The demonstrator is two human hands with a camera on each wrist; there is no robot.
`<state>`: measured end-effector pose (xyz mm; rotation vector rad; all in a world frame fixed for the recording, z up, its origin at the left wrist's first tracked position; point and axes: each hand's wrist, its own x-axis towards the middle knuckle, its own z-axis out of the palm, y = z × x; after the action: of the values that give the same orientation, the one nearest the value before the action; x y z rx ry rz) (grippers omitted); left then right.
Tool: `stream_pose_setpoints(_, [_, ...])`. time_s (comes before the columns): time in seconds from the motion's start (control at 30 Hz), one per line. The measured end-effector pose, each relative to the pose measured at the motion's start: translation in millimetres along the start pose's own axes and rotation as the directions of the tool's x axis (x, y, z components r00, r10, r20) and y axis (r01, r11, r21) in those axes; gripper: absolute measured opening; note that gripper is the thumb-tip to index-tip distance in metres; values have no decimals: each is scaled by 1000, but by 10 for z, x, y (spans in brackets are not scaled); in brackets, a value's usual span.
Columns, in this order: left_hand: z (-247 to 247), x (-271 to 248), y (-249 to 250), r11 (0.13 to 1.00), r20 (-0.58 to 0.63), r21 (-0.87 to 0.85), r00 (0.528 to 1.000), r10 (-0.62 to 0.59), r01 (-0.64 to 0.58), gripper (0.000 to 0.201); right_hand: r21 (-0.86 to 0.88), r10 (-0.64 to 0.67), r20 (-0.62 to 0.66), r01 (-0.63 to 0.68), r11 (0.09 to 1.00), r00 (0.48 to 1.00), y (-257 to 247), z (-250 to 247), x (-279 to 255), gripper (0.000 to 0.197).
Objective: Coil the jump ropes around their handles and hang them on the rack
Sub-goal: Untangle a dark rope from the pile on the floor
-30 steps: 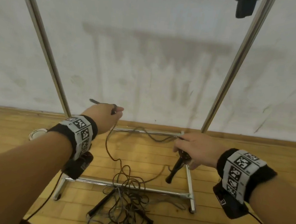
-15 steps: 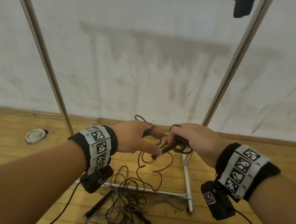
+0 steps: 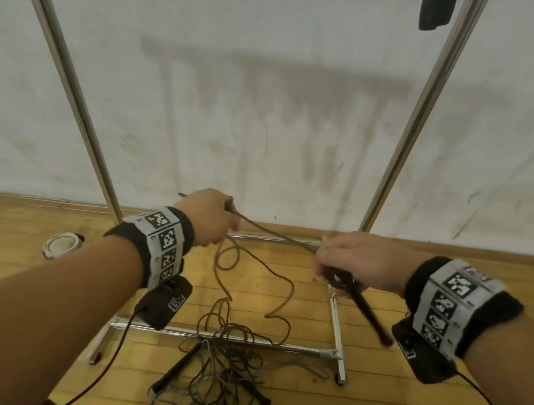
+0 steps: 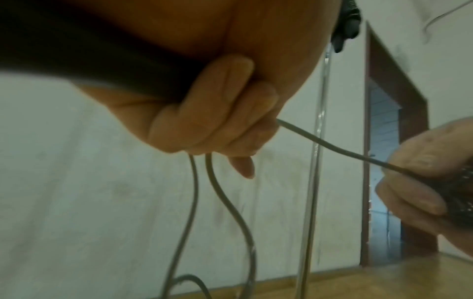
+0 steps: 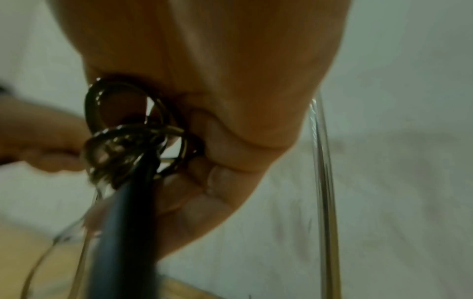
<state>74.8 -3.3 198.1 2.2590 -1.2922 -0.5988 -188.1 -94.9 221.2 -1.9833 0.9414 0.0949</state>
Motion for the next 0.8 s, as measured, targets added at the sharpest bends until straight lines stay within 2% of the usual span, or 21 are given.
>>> stream_pose_setpoints(0.03, [-31, -15, -14, 996, 45, 85, 999, -26, 23, 11, -87, 3, -7, -4, 996, 1000, 5, 16, 16, 27])
stream_pose_setpoints(0.07, [-35, -37, -17, 978, 119, 207, 992, -33, 8, 19, -143, -2, -26, -2, 990, 1000, 3, 36, 32, 27])
stream_pose_setpoints(0.13, [32, -89, -12, 917, 297, 374, 955, 25, -140, 63, -221, -40, -75, 22, 975, 996, -34, 95, 60, 25])
stream_pose_setpoints(0.17, [71, -131, 17, 908, 350, 355, 933, 90, -221, 80, -272, -73, -90, 46, 961, 993, -60, 129, 62, 25])
stream_pose_setpoints(0.2, [102, -172, 61, 914, 380, 281, 909, 173, -291, 88, -330, -110, -95, 73, 941, 989, -87, 158, 58, 25])
stream_pose_setpoints(0.23, [125, -199, 115, 927, 380, 171, 890, 252, -335, 88, -386, -145, -91, 99, 917, 985, -115, 186, 51, 25])
stream_pose_setpoints(0.3, [191, -245, 240, 934, 356, -16, 871, 339, -356, 69, -438, -198, -80, 145, 887, 977, -174, 237, 38, 26])
stream_pose_setpoints(0.43, [244, -333, 390, 904, 338, -15, 849, 406, -427, 10, -304, -251, -125, 204, 931, 960, -200, 255, 36, 25])
stream_pose_setpoints(0.53, [111, -263, 358, 911, 252, -16, 880, 403, -412, 17, -215, -262, -125, 232, 949, 957, -130, 236, 36, 20])
stream_pose_setpoints(0.63, [-40, -186, 306, 905, 102, -14, 900, 424, -425, 19, -242, -248, -129, 212, 947, 960, 26, 201, 57, 10])
stream_pose_setpoints(0.7, [-56, -155, 256, 917, 48, -34, 915, 400, -398, 21, -238, -210, -150, 171, 956, 966, 125, 177, 83, 6])
stream_pose_setpoints(0.8, [-66, -102, 159, 938, -28, -76, 941, 338, -339, 22, -268, -152, -172, 102, 958, 973, 211, 172, 128, 18])
